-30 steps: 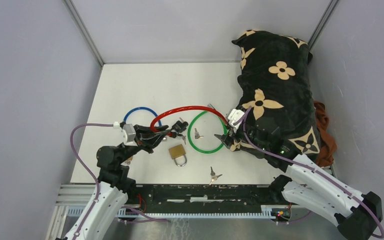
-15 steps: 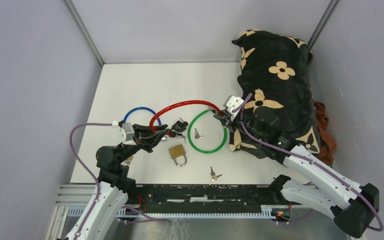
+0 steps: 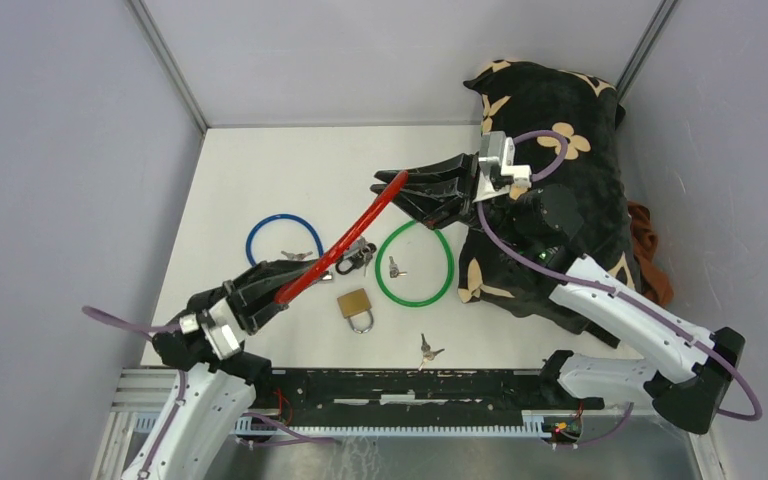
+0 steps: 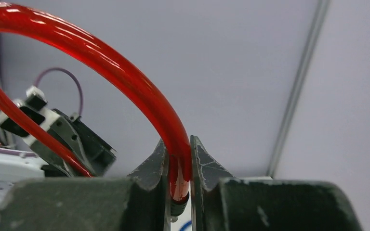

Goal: Lock with the key
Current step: Lock the lock.

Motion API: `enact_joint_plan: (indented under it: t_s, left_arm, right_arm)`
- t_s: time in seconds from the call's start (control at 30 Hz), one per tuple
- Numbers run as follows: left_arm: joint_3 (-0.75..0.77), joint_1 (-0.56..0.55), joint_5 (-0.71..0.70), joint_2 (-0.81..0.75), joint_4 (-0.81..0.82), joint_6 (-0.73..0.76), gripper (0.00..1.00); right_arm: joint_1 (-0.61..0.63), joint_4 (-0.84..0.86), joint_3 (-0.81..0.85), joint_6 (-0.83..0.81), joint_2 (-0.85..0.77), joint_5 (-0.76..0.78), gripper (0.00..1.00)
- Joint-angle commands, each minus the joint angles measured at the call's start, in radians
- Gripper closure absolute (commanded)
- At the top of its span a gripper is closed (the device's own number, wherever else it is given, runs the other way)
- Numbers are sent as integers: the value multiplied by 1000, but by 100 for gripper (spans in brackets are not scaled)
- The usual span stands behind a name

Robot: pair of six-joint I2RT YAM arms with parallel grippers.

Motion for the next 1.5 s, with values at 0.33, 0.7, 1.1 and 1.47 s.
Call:
enact_joint_plan:
  t_s: [0.33,0.7,1.1,1.47]
  left_arm:
    - [23,2,45,-126,116,482,98]
    - [-3,62,-69,-143,197,308,98]
    - [-13,67,-72,-138,226,258,98]
    - [-24,73,-117,-144,221,280,98]
  right_arm:
    - [173,199,205,88,130,-61,100]
    - [213,210,251,22,214,-60,100]
    - [212,244,290,13,278,-63,100]
    - [213,202,288,5,274,-63,100]
